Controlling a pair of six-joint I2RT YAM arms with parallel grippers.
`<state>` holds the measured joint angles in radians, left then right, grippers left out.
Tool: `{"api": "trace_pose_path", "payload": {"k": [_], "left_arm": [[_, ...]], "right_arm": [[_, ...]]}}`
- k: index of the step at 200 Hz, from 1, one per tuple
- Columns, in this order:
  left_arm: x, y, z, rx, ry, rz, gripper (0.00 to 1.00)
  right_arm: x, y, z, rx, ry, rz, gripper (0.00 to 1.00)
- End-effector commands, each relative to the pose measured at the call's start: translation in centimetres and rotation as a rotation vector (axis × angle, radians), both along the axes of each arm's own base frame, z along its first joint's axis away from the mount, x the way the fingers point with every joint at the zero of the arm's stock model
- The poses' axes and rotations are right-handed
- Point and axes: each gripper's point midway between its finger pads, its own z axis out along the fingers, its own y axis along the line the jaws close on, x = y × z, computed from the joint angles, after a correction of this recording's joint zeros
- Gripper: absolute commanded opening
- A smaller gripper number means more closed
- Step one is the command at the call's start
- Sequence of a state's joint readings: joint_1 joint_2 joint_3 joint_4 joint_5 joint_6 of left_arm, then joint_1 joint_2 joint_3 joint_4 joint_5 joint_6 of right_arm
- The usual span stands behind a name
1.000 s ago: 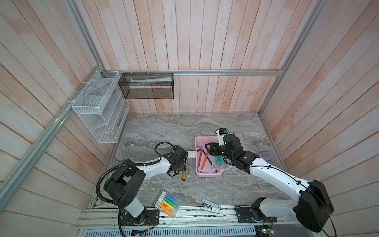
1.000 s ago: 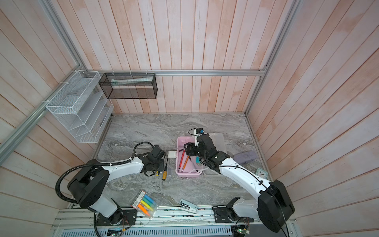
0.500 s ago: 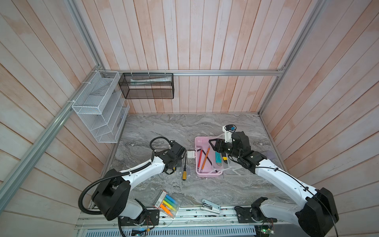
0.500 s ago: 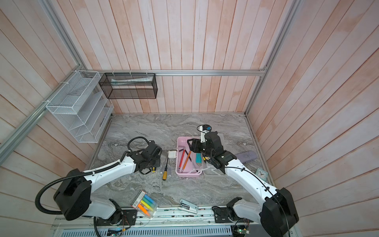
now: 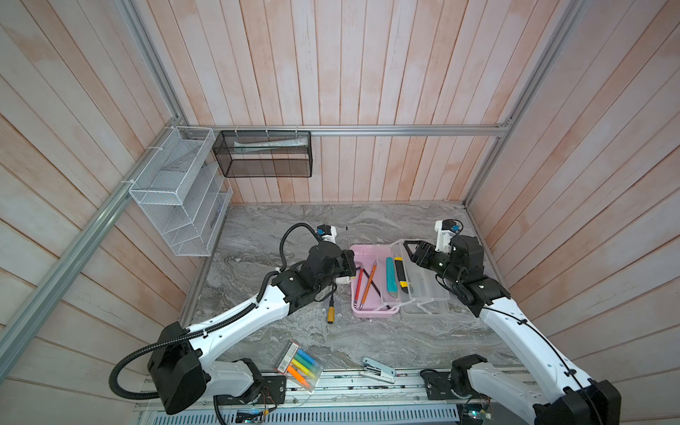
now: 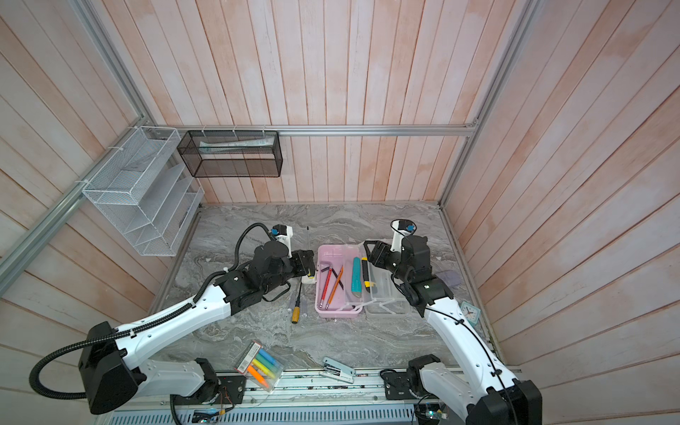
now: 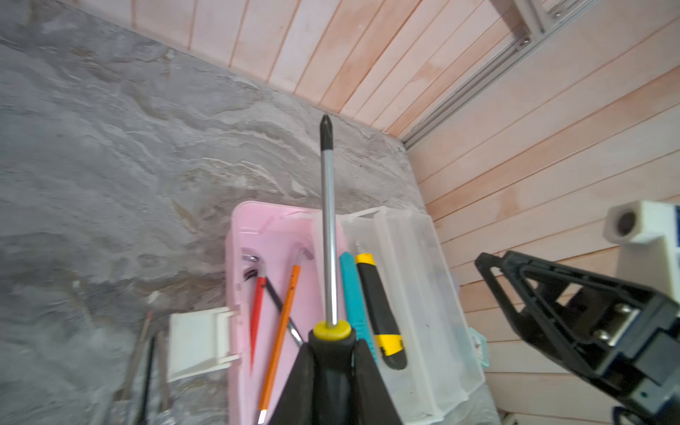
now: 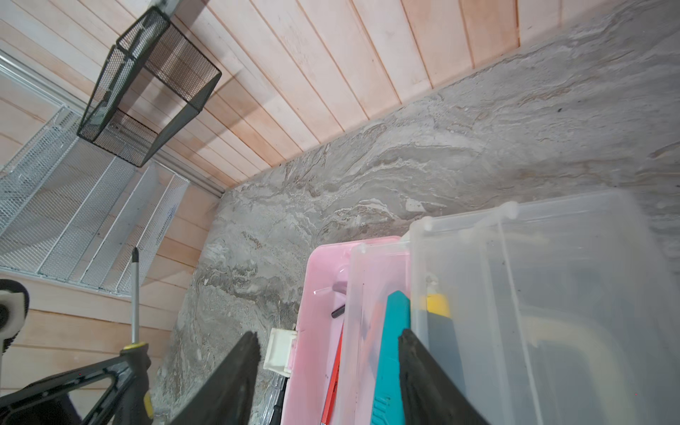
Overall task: Pack the tool kit
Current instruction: 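Carry the screwdriver over the clear box while the right gripper raises the lid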
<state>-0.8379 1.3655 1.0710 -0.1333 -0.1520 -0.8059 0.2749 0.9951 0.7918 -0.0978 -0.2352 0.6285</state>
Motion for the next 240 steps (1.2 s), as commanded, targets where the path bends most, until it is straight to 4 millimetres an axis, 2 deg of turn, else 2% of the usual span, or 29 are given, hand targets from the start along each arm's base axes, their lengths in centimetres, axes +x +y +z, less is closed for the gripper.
{"api": "trace_pose_path", "payload": {"k": [1, 44, 83, 97, 139, 141, 147, 240], "left_arm": [[1.0, -3.9, 2.5, -0.148, -0.018, -0.07, 0.0], [1.4, -9.5, 2.1, -0.242, 0.035, -0.163, 0.0], [0.7, -14.5, 0.8, -0.267, 0.086, -0.256, 0.0], [0.4, -15.6, 0.2, -0.269, 0.099, -0.275, 0.0], [0.6, -16.9, -1.9, -0.265, 0.132, -0.293, 0.0], [-0.5, -17.7, -1.9, -0.262, 0.137, -0.317, 0.0], [-0.9, -18.1, -2.3, -0.256, 0.144, -0.326, 0.0], [-1.0, -20.5, -6.1, -0.209, 0.224, -0.325, 0.0]], "right_arm": [[-0.7, -1.1, -0.8, -0.005, 0.038, -0.019, 0.6], [-1.3, -3.7, 0.0, -0.004, 0.022, -0.088, 0.6], [-2.0, -4.6, 0.3, -0.013, 0.013, -0.101, 0.6], [-2.1, -5.0, 0.4, -0.019, 0.01, -0.111, 0.6], [-2.8, -5.6, 0.7, -0.032, -0.007, -0.126, 0.6], [-2.8, -5.6, 0.7, -0.031, -0.006, -0.126, 0.6], [-2.9, -5.6, 0.6, -0.029, -0.007, -0.123, 0.6], [-3.5, -5.4, -0.9, -0.024, 0.012, -0.111, 0.6]]}}
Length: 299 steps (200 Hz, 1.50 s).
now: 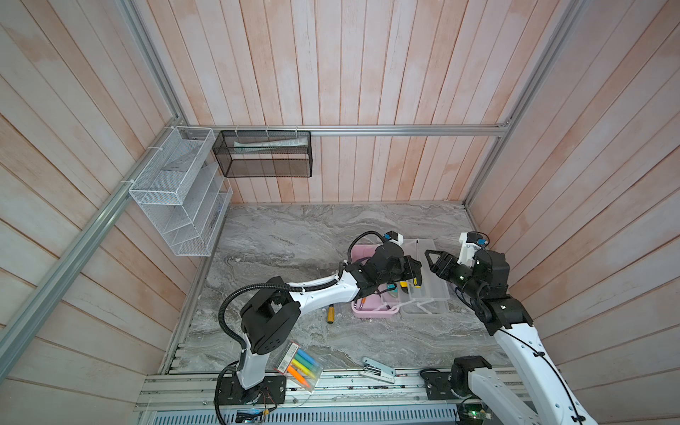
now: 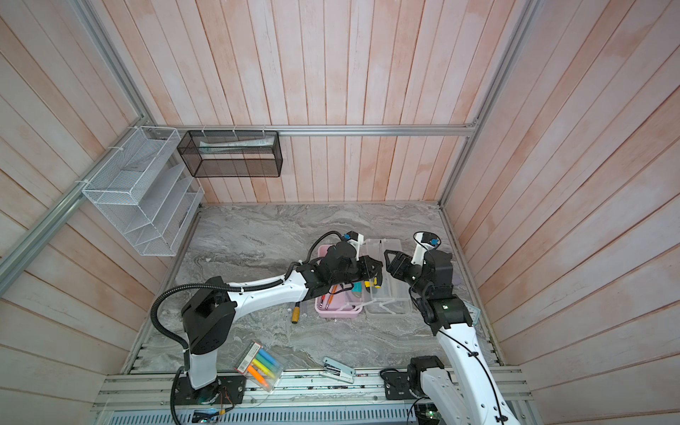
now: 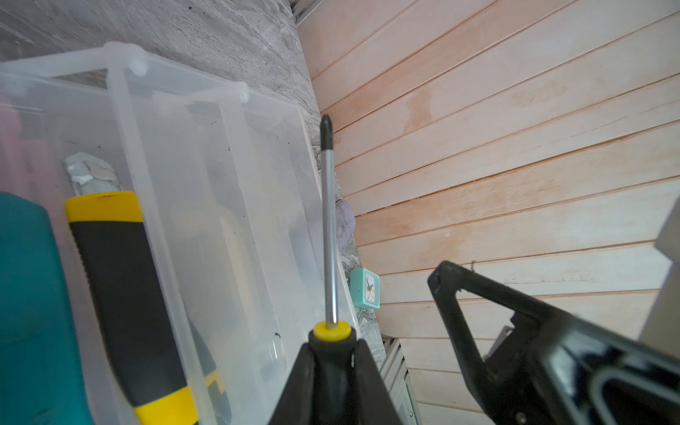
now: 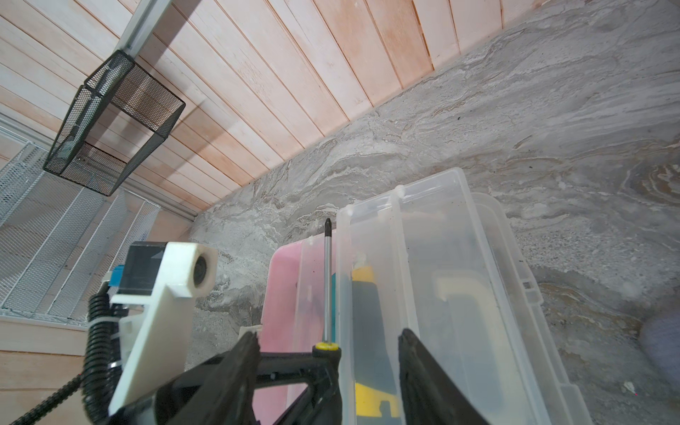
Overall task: Pack the tool kit
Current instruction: 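Carry the screwdriver over the clear box while the right gripper raises the lid, then lower the screwdriver into the clear box with the left gripper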
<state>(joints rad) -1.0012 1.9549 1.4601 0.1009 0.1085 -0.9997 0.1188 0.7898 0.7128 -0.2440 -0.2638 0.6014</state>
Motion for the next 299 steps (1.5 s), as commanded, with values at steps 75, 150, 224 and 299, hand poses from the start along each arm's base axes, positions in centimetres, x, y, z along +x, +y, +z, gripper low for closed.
{"api": "trace_pose_path", "payload": {"k": [75, 150, 224, 299], "left_arm": [[0.6, -1.7, -2.6, 0.044, 0.05, -0.018, 0.1], [1.0, -1.3, -3.6, 0.054, 0.064, 0.003, 0.27], [1.8, 0.0, -2.1, 0.069, 0.006, 0.037, 0.39], [3.9, 12.4, 4.5, 0.295, -0.296, 0.186, 0.5]], "right_arm": [[-0.3, -0.1, -0.9, -0.011, 0.004, 0.006, 0.61], [-0.2, 0.0, -1.5, -0.008, 0.013, 0.008, 0.63], [-0.1, 0.2, -1.0, -0.007, 0.004, 0.021, 0.65], [0.6, 2.0, 2.5, -0.031, -0.059, 0.102, 0.65]]}}
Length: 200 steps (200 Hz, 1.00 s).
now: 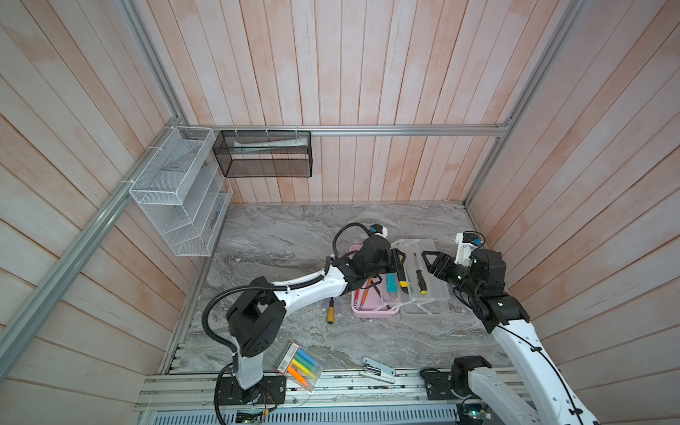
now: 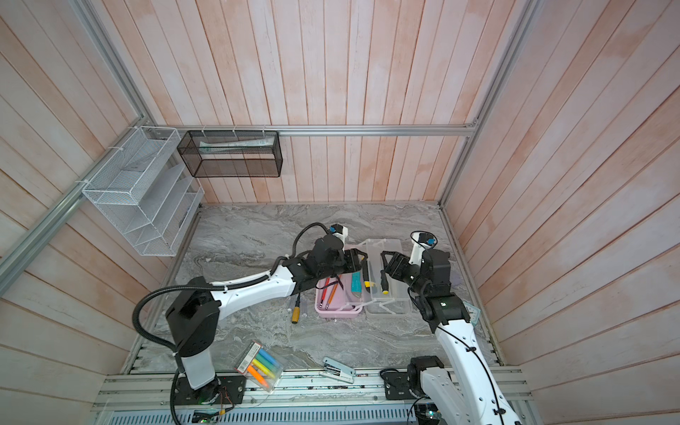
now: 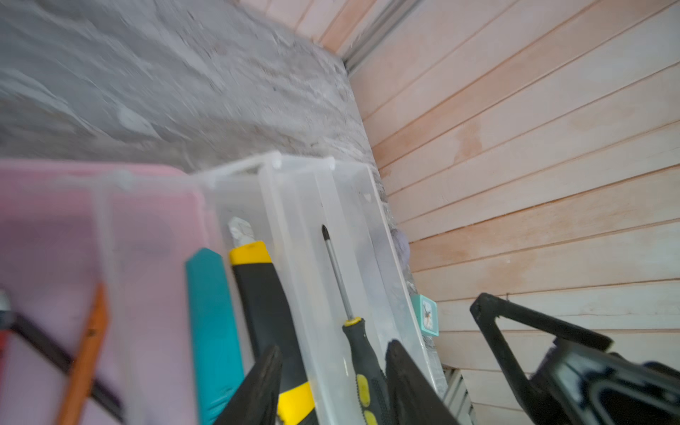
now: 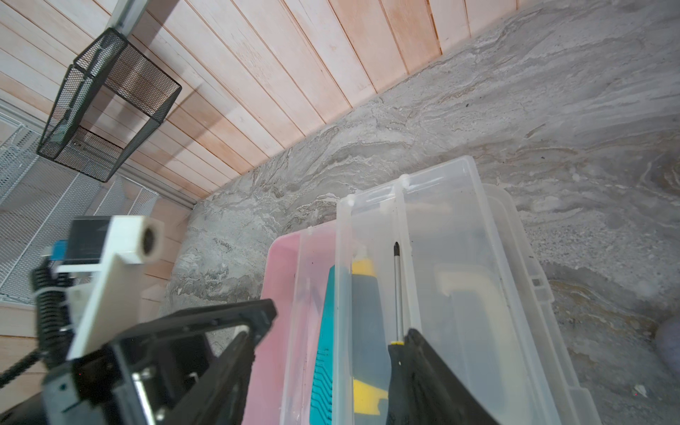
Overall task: Pack the tool kit
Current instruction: 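Lower the screwdriver into the clear box with the left gripper, then grasp the clear-handled screwdriver with the left gripper while the right gripper lowers the lid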
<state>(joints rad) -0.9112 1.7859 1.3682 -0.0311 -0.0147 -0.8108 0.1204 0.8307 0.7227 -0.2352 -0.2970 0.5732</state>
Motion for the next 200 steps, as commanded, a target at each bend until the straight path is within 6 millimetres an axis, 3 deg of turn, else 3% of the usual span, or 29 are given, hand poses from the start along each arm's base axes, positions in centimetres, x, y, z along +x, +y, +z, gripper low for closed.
{"api": "trace_pose_path", "payload": {"k": [1, 38, 69, 88, 132, 200], "left_arm": [[0.4, 5.0, 2.5, 0.139, -0.138, 0.061, 0.5], [-1.2, 12.4, 0.5, 0.327, -0.094, 0.118, 0.5], [-3.0, 17.2, -4.1, 0.429, 0.016, 0.163, 0.49], [-3.7, 18.8, -7.1, 0.444, 0.091, 0.185, 0.47], [-4.2, 20.4, -11.9, 0.462, 0.19, 0.209, 0.38], [-4.4, 21.4, -16.9, 0.577, 0.263, 0.191, 0.3]], "right_arm": [[0.1, 1.4, 3.1, -0.017, -0.073, 0.061, 0.65], [-0.1, 5.3, 3.3, -0.093, -0.072, 0.108, 0.65], [-0.5, 9.9, 1.7, -0.138, -0.047, 0.181, 0.62], [-0.4, 12.3, 0.5, -0.16, -0.024, 0.225, 0.61], [0.1, 15.2, -0.6, -0.174, 0.006, 0.277, 0.6], [0.2, 15.6, -1.5, -0.166, 0.031, 0.269, 0.59]]}}
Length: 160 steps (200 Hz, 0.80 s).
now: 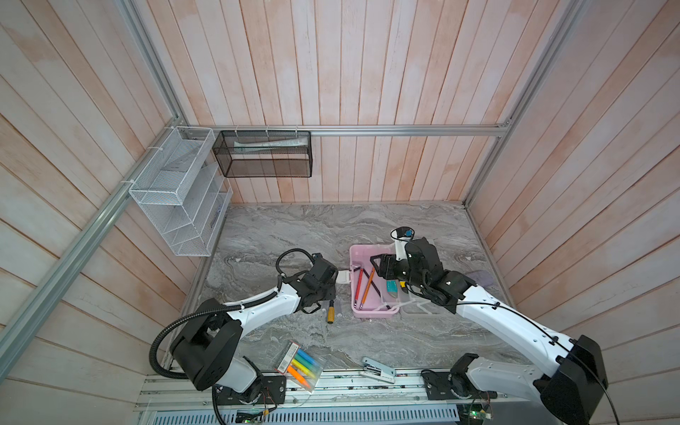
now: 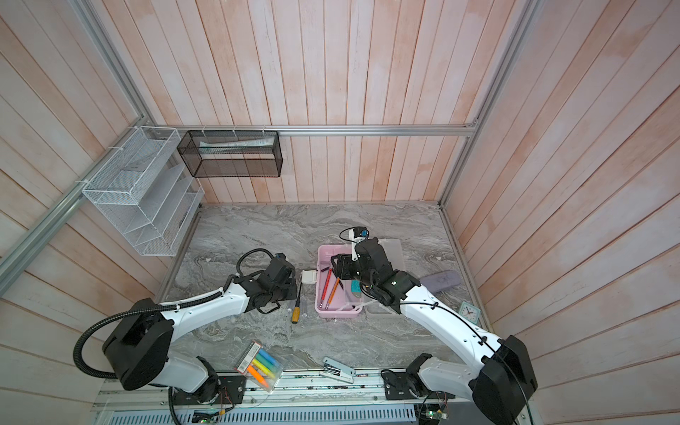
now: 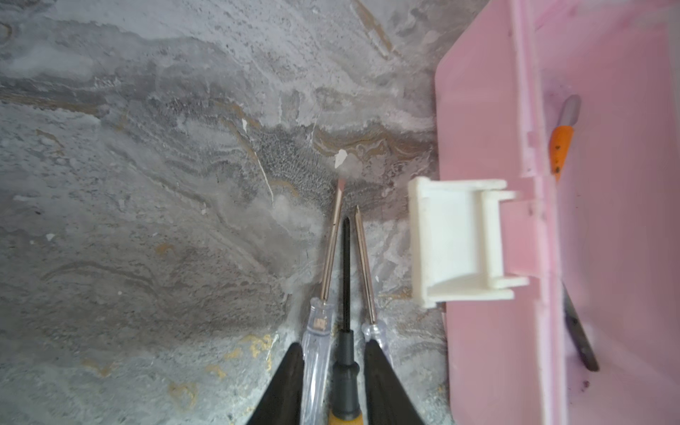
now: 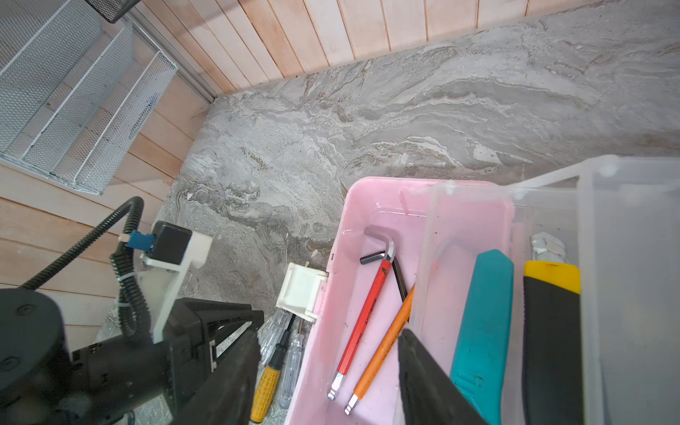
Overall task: Pack the tool kit
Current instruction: 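Grasp the clear-handled screwdriver with the left gripper while the right gripper lowers the lid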
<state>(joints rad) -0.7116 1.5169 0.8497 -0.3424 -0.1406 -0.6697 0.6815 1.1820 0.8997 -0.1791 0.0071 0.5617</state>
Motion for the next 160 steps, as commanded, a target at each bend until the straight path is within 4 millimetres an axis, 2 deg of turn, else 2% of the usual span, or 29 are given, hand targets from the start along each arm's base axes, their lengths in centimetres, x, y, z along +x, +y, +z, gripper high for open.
{"api": "trace_pose_path", "payload": {"k": [1, 41, 94, 160], "left_arm": [[0.1, 0.4, -1.5, 0.03, 0.013, -0.004, 0.3], [0.3, 0.3, -2.9, 0.063, 0.038, -0.008, 0.29], [0.6, 0.2, -3.6, 0.084, 0.04, -0.003, 0.29], [0.6, -0.2, -4.8, 0.189, 0.045, -0.01, 0.28]], "right_arm": [[0.5, 0.2, 0.8, 0.019, -0.016, -0.025, 0.59], [0.5, 0.1, 0.3, 0.022, -0.011, -0.038, 0.59], [0.5, 0.1, -0.2, 0.016, -0.013, -0.034, 0.59], [0.7, 0.2, -0.4, 0.023, -0.013, -0.022, 0.59]]}}
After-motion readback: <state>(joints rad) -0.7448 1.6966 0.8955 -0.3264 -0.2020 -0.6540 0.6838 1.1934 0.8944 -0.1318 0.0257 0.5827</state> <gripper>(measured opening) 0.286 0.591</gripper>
